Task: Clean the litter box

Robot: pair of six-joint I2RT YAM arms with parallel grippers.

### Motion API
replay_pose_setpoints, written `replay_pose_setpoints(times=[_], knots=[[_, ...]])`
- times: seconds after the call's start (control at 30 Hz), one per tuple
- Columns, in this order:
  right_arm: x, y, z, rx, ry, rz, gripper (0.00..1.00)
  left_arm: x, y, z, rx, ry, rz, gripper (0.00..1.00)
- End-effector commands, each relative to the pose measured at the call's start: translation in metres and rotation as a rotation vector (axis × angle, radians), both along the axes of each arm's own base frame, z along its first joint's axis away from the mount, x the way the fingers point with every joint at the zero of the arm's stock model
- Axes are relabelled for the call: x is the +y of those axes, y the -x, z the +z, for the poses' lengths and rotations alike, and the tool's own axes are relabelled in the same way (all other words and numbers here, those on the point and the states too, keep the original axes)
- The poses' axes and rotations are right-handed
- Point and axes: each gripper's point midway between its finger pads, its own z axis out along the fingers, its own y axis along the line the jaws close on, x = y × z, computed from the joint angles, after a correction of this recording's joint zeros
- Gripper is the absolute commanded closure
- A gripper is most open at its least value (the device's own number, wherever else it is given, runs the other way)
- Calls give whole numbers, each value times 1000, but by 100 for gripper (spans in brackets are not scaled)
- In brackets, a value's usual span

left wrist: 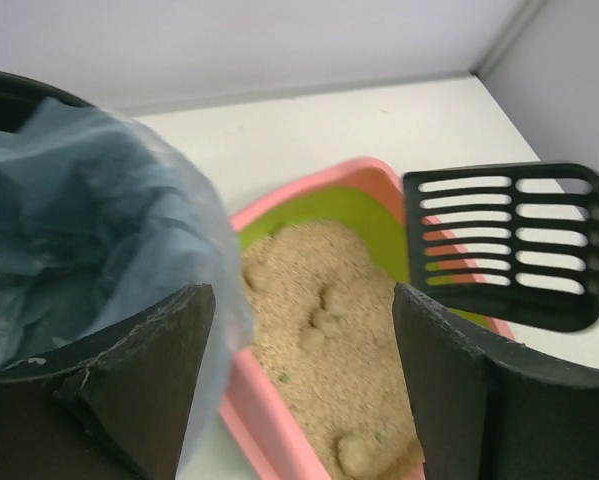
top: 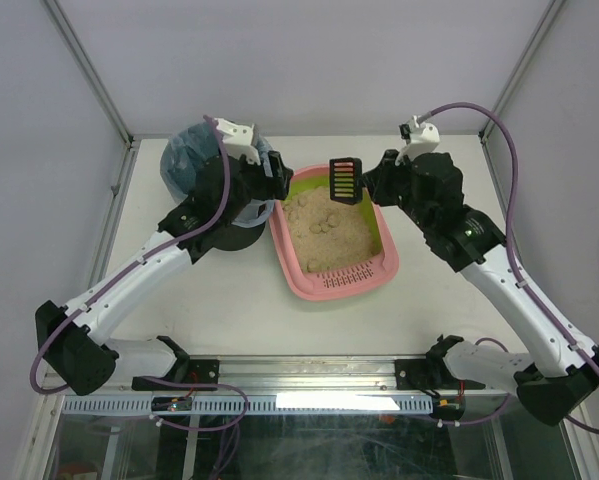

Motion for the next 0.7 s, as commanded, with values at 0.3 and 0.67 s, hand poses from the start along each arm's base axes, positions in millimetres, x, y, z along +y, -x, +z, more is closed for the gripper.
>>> replay_pose_setpoints(times=[0.3,0.67], knots=[[-22,-26,-55,227,123,-117,100,-37,70,-78,315,65,20,31],[-16,-59,-74,307,143,-102,100,-45,89,-163,426,-141,264,34]])
